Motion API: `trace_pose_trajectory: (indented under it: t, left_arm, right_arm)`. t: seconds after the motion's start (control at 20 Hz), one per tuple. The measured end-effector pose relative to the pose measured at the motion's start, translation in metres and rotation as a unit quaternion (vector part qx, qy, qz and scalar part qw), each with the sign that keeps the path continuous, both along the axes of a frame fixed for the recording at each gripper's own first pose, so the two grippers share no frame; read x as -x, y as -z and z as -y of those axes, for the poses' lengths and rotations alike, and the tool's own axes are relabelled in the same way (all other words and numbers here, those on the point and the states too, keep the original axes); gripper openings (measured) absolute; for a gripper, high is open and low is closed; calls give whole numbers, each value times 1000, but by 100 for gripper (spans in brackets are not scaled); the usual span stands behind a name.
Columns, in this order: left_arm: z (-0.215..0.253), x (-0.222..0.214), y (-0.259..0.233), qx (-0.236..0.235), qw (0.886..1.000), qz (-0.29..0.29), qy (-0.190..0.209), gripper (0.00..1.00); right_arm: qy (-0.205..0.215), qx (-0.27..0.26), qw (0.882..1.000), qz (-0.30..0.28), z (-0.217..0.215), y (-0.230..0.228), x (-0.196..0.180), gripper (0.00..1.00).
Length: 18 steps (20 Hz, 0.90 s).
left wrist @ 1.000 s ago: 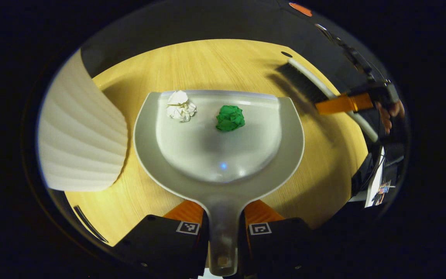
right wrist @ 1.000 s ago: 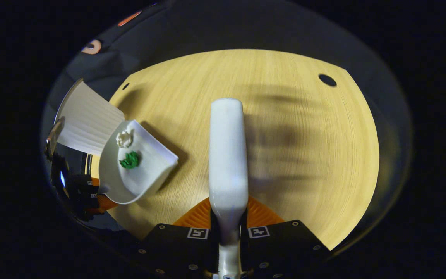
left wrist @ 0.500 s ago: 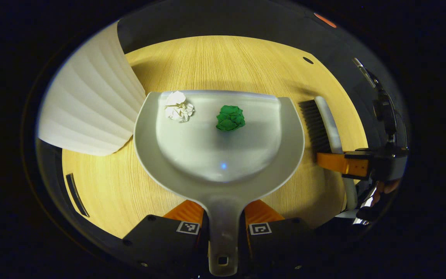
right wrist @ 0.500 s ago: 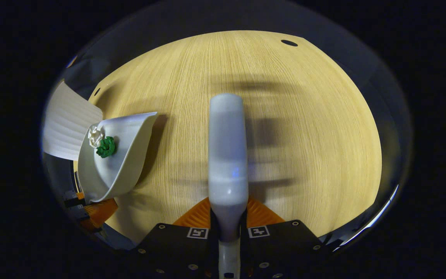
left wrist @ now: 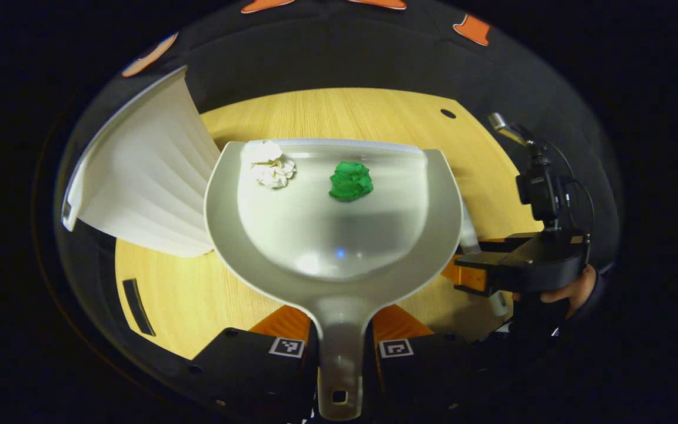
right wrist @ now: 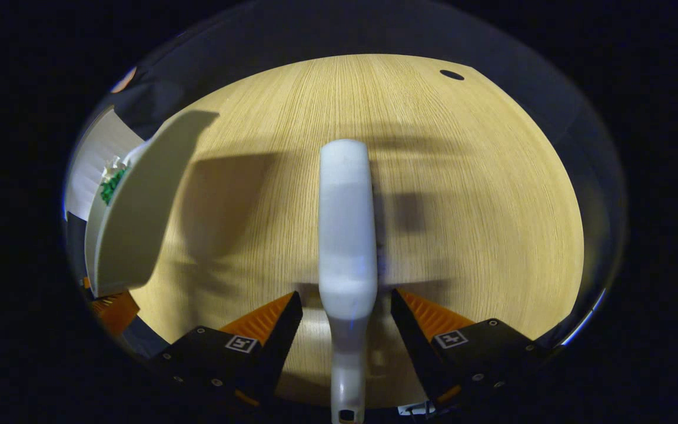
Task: Pick up the small broom and dustpan from the desktop, sweep the trash into the dustpan with the broom, and then empty the trash into the garbage bin.
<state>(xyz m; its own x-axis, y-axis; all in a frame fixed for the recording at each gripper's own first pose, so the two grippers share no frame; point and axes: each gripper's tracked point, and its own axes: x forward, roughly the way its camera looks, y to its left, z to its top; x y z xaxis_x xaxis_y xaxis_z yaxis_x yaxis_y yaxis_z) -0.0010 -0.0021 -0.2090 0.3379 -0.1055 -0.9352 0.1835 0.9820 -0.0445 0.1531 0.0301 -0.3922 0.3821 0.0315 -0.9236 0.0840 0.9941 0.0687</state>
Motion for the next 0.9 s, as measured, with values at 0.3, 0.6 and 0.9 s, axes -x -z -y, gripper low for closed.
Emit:
trace_pose_trajectory:
  t: [0.3,0.6,0.9]
  left_arm:
    - [-8,-26,-81,15,994,110,-19,31]
    - [-42,-41,-148,26,991,123,-52,31]
    - [-162,-47,-185,-76,990,111,-49,31]
  right_arm:
    - [1,4,1000,13,13,38,-13,95]
    - [-14,9,1000,11,6,38,-7,95]
    - [-6,3,1000,16,9,36,-12,95]
